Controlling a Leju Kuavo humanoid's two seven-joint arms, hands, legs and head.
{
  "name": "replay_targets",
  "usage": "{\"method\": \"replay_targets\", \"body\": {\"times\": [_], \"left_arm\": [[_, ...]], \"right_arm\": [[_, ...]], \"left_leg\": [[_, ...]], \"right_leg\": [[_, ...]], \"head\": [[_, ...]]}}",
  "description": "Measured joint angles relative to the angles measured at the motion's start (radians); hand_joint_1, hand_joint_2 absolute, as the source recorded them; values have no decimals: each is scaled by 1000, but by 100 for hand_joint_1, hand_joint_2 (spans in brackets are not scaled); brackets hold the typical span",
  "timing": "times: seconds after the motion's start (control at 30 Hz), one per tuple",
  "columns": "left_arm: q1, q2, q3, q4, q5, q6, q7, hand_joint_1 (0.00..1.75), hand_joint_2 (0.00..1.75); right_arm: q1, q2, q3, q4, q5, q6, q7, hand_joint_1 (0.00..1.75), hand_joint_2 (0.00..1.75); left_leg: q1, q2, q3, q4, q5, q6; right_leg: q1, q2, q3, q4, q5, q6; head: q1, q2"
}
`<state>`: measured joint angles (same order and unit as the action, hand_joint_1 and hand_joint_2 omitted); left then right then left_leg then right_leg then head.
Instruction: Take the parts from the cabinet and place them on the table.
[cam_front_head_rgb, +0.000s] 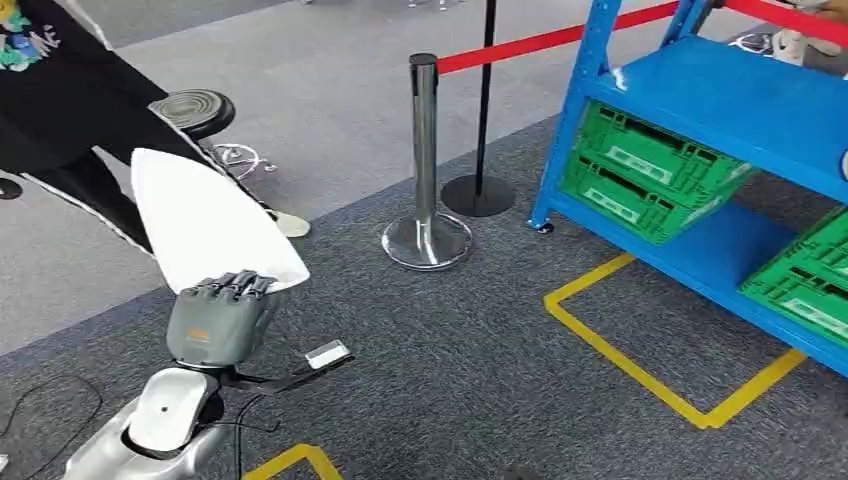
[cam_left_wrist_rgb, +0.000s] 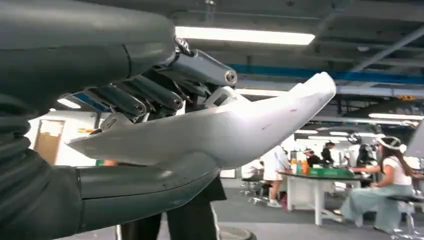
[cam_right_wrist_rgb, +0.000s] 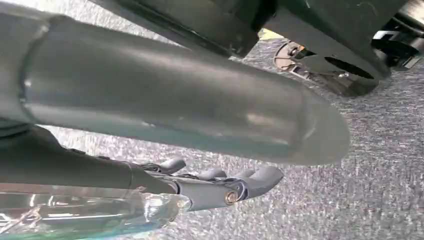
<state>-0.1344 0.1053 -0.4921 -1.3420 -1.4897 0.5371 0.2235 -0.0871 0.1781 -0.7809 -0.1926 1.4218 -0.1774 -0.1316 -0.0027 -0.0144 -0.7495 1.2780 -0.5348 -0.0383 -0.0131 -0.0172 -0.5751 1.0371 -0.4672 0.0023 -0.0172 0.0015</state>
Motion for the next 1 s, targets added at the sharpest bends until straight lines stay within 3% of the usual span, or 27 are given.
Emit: {"method": "replay_targets", "body": {"times": [0.03,0.07,0.13,0.17,0.2,0.23,0.33,0.37,0.4,0.43,0.5,0.53,0.57,0.63,0.67,0.7,0.77,0.83,0.87,0.9,0.93,1.0], "left_arm": [[2,-2,-2,0,0,0,-9,162,175],[2,-4,-2,0,0,0,-20,162,175],[-1,-6,-1,0,0,0,-27,162,175],[-3,-8,-1,0,0,0,-29,162,175],[-9,-10,-1,0,0,0,-31,162,175],[-12,-15,-1,-1,0,0,-32,162,175],[-9,-16,1,-1,0,0,-33,162,175],[-8,-17,1,-3,0,0,-34,162,175],[-13,-18,2,-4,0,2,-34,162,175],[-15,-21,1,-4,0,2,-35,162,175],[-13,-23,1,-4,0,2,-35,162,175],[-10,-23,1,-4,1,2,-35,162,175],[-9,-23,1,-4,0,2,-35,162,175],[-9,-24,1,-4,0,2,-35,162,175],[-9,-24,1,-4,0,2,-35,162,175],[-10,-25,1,-4,0,2,-36,162,175],[-10,-25,3,-4,0,-1,-42,162,175],[-4,-25,7,-4,1,-16,-53,162,175],[0,-25,10,-5,1,-17,-58,162,175],[-3,-27,11,-5,2,-18,-60,162,175],[-6,-31,14,-5,3,-19,-64,162,175],[-6,-37,22,-4,11,-28,-85,162,175]], "right_arm": [[-1,0,0,0,0,0,0,0,0],[-3,0,0,0,0,0,0,0,0],[-5,0,0,0,0,2,0,0,0],[-7,0,0,0,0,2,0,0,0],[-6,0,0,0,0,2,0,0,0],[-6,0,0,0,0,2,0,0,0],[-13,1,0,0,0,2,0,0,0],[-15,2,0,0,0,2,0,0,0],[-16,2,0,0,0,2,0,0,0],[-15,2,0,0,0,2,0,0,0],[-10,2,0,0,0,3,0,0,0],[-7,2,0,0,0,3,1,0,0],[-5,2,0,0,0,3,1,0,0],[-7,2,0,0,0,3,1,0,0],[-7,1,0,0,0,3,1,0,0],[-6,1,0,0,0,3,0,0,0],[-8,2,0,0,0,3,1,0,0],[-10,2,0,0,0,5,1,0,0],[-11,4,0,0,0,6,1,0,0],[-12,4,0,0,0,6,0,0,0],[-11,4,0,0,0,7,0,0,0],[-4,4,0,0,0,8,0,0,0]], "left_leg": [[3,1,-5,14,6,-1],[4,2,11,-12,30,-1],[3,18,94,-160,107,3],[0,61,140,-238,133,7],[-14,102,158,-277,118,8],[-12,88,152,-279,119,23],[-14,50,150,-288,124,41],[-8,40,157,-293,128,48],[-6,28,157,-293,128,54],[-6,16,156,-292,130,60],[-7,-12,155,-292,130,63],[-8,-26,155,-292,130,63],[-8,-41,155,-291,130,63],[-5,-73,157,-288,129,61],[-4,-85,156,-284,127,56],[-8,-96,149,-277,126,49],[-3,-117,136,-272,132,39],[1,-139,131,-275,137,29],[0,-117,127,-270,130,27],[-7,-58,112,-238,104,21],[-6,-27,82,-177,69,16],[-3,-2,4,-17,3,9]], "right_leg": [[0,-14,0,0,0,-1],[1,-27,0,0,-1,-1],[1,-51,2,0,-2,1],[2,-59,4,0,-3,2],[10,-68,3,3,-7,10],[13,-82,2,2,-8,14],[10,-115,16,-5,-12,30],[5,-90,10,4,-23,38],[5,-34,-8,52,-52,40],[4,-5,-45,131,-90,39],[5,14,-125,284,-146,40],[5,15,-144,311,-144,40],[5,15,-141,293,-121,40],[1,28,-74,139,-25,38],[-4,65,-36,57,12,41],[-10,114,-20,21,0,41],[-9,98,-13,13,0,37],[-7,76,-14,13,4,25],[-10,63,-13,10,7,18],[-9,54,-13,9,8,14],[-7,40,-13,9,7,9],[-5,8,-13,9,4,5]], "head": [[0,0],[0,0],[-1,0],[0,0],[-2,0],[2,0],[-1,0],[0,0],[4,0],[9,0],[12,0],[11,0],[11,0],[11,0],[12,0],[11,0],[10,0],[10,0],[10,0],[0,0],[0,0],[0,0]]}}
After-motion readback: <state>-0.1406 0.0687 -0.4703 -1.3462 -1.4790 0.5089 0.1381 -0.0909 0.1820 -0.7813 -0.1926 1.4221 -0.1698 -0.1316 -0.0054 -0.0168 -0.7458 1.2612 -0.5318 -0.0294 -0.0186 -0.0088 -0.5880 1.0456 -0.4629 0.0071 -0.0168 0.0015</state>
